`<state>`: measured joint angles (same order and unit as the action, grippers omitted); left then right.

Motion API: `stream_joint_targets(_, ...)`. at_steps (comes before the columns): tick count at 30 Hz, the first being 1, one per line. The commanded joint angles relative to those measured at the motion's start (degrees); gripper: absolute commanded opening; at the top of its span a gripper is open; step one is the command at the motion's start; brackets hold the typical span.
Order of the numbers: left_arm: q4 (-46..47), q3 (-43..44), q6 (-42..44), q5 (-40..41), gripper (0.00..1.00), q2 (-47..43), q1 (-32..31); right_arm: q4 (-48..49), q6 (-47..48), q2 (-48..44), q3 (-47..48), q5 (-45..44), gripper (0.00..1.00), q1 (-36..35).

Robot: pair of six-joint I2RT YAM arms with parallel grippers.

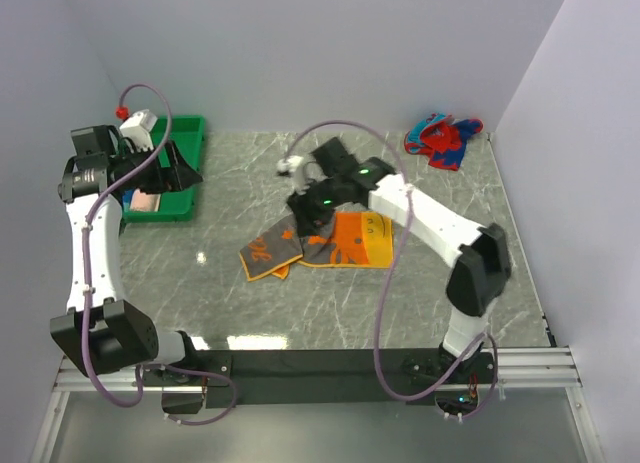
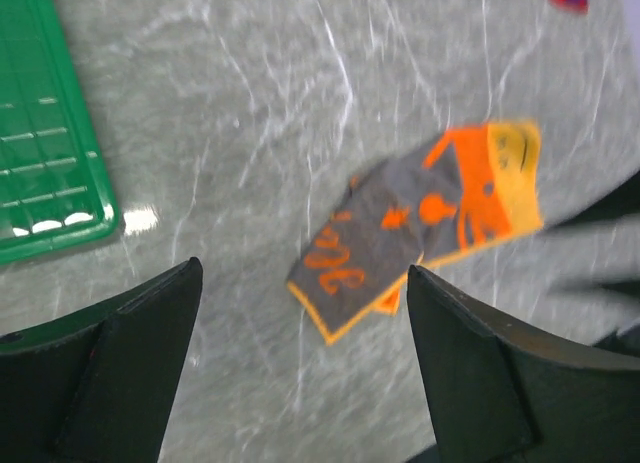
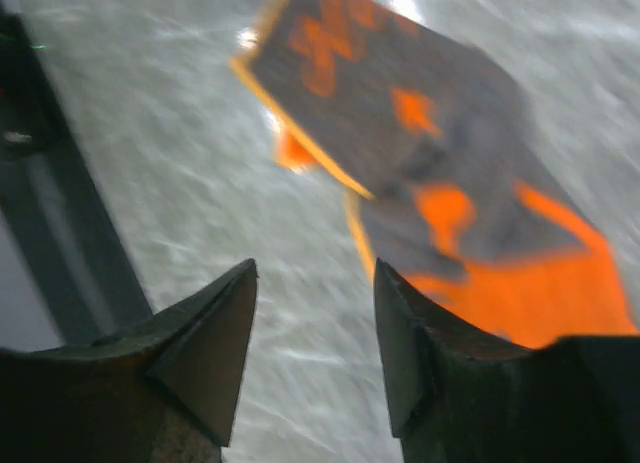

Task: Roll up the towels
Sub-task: Move the towel to the center of the board

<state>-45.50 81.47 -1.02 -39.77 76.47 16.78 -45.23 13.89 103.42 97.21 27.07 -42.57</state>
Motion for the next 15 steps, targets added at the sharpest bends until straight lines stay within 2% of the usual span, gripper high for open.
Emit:
stream_joint_targets(1,-10.01,0.53,14.0,-4.08,0.86,0.69,-0.6,-0.38,5.24,-11.19,-8.92,-2.11,0.56,9.83)
stream_joint_targets(2,-11.62,-0.34,16.98,-3.83,0.82,1.14,-1.91,-0.73,6.57,-12.52,-11.49,-2.72,0.52,11.52)
stream_joint_targets(3,-12.85,-1.04,22.58,-3.13,0.81,1.49,-2.88,-1.6,7.81,-13.58,-14.04,-4.46,0.5,13.11)
stream_joint_targets(5,-14.53,-3.93,27.88,0.8,0.79,1.32,-6.9,-1.7,11.59,-15.96,-21.16,-7.54,0.44,15.93)
stream_joint_targets(8,-12.61,-8.07,29.05,4.08,0.79,0.26,-11.57,0.31,14.93,-17.89,-29.69,-13.61,0.38,16.64)
stream_joint_targets(15,-13.82,-6.94,28.17,-0.48,0.8,4.29,-12.12,8.83,16.96,-15.53,-38.84,-19.77,0.38,16.46)
